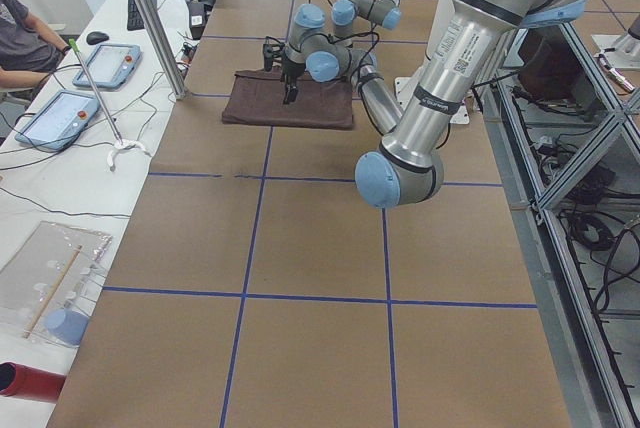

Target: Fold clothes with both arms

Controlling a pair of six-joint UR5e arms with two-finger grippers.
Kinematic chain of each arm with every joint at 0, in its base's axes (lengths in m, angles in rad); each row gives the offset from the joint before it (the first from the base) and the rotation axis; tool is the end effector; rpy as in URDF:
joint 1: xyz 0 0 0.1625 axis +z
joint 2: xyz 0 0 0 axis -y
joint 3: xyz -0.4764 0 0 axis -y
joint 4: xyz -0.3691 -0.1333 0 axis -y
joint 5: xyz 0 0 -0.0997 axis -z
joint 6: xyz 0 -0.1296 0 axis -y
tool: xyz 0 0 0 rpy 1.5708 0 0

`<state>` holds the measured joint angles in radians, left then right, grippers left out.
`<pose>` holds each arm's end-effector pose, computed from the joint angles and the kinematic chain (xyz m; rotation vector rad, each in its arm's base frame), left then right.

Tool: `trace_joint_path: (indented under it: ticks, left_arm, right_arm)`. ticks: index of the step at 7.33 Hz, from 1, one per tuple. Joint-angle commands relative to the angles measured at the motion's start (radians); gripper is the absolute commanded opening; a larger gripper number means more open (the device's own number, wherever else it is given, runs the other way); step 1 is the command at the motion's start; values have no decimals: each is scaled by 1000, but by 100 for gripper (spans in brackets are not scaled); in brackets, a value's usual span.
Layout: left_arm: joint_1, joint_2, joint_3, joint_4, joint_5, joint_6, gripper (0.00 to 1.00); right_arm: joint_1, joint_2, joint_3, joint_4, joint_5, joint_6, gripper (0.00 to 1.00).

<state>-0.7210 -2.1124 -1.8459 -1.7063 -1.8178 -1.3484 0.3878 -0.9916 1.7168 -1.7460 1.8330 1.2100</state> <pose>0.4275 -0.5110 0.2933 0.2284 0.9519 -0.3409 -0.5987 -0.3522 0.3710 -0.0379 -0.6023 -0.0459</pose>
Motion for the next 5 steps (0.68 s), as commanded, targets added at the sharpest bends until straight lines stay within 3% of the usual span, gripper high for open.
trace_joint_path:
  ticks: [1, 5]
  left_arm:
    - [8, 0, 5, -6, 2, -15, 100]
    - [20, -1, 4, -6, 2, -34, 100]
  right_arm:
    - [-1, 1, 3, -21, 0, 0, 100]
    - [-1, -9, 23, -78, 0, -1, 100]
